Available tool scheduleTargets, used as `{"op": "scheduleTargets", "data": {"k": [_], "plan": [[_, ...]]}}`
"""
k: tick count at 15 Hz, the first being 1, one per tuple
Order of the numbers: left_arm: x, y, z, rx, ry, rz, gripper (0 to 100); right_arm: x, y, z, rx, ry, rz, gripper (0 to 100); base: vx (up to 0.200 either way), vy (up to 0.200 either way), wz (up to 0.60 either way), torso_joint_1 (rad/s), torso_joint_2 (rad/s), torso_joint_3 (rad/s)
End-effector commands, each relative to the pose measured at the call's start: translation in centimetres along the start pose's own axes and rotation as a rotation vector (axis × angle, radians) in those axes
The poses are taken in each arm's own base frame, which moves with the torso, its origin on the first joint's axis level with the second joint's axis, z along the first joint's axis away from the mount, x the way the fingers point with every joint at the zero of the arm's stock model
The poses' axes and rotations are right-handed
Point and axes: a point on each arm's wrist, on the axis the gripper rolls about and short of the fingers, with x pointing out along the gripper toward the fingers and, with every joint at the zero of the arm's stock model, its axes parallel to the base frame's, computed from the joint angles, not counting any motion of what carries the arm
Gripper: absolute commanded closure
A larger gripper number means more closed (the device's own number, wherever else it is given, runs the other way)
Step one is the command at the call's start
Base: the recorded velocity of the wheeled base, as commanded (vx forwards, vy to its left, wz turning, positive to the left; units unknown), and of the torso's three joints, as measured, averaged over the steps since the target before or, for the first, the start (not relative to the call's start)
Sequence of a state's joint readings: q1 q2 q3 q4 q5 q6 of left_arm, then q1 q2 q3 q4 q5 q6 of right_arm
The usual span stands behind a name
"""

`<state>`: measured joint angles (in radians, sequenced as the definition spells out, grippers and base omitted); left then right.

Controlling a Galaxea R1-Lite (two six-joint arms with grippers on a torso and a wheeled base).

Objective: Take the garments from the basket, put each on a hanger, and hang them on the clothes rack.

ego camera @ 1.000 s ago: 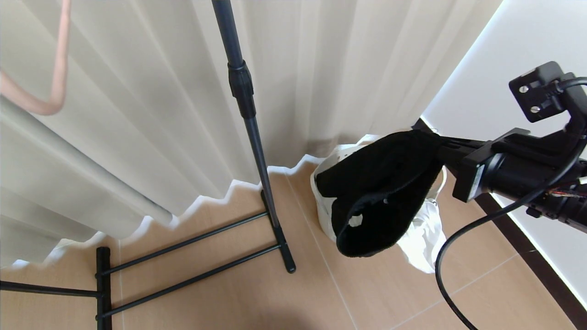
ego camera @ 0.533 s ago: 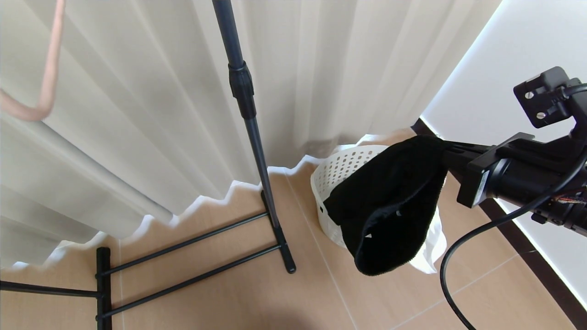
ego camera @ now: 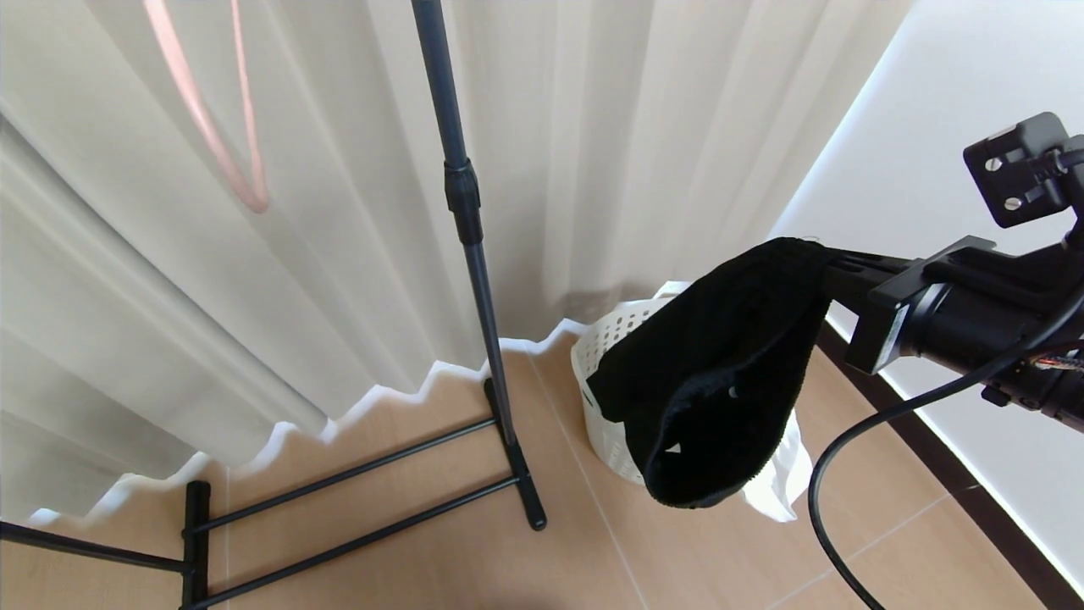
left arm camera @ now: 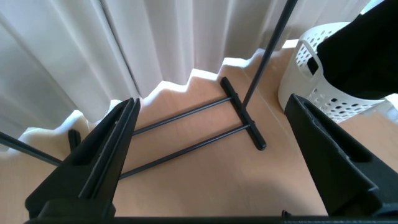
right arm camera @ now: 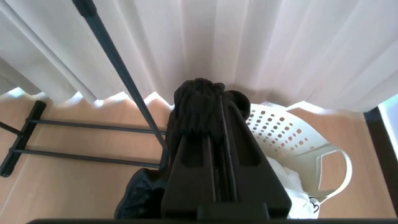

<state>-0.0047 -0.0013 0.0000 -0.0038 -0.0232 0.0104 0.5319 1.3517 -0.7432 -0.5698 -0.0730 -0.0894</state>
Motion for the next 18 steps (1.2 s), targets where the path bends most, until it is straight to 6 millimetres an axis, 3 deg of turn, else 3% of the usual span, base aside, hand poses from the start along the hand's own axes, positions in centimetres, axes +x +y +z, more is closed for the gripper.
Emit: {"op": "scheduleTargets", "data": {"k": [1, 7, 18], "plan": [[0.0, 0.0, 0.0, 0.0, 0.0, -0.001, 0, 0.0, 0.0, -0.6, -0.004, 0.019, 0.003, 100, 0.0, 0.0, 0.0, -0.002, 0.01, 0.212], [0.0, 0.0, 0.0, -0.001, 0.0, -0.001, 0, 0.0, -1.0, -0.6, -0.005, 0.016, -0.037, 100, 0.0, 0.0, 0.0, 0.003, -0.01, 0.191], [0.0, 0.0, 0.0, -0.001, 0.001, 0.0, 0, -0.1, -1.0, -0.5, -0.004, 0.014, -0.037, 100, 0.0, 0.0, 0.0, 0.128, -0.45, -0.12]]}}
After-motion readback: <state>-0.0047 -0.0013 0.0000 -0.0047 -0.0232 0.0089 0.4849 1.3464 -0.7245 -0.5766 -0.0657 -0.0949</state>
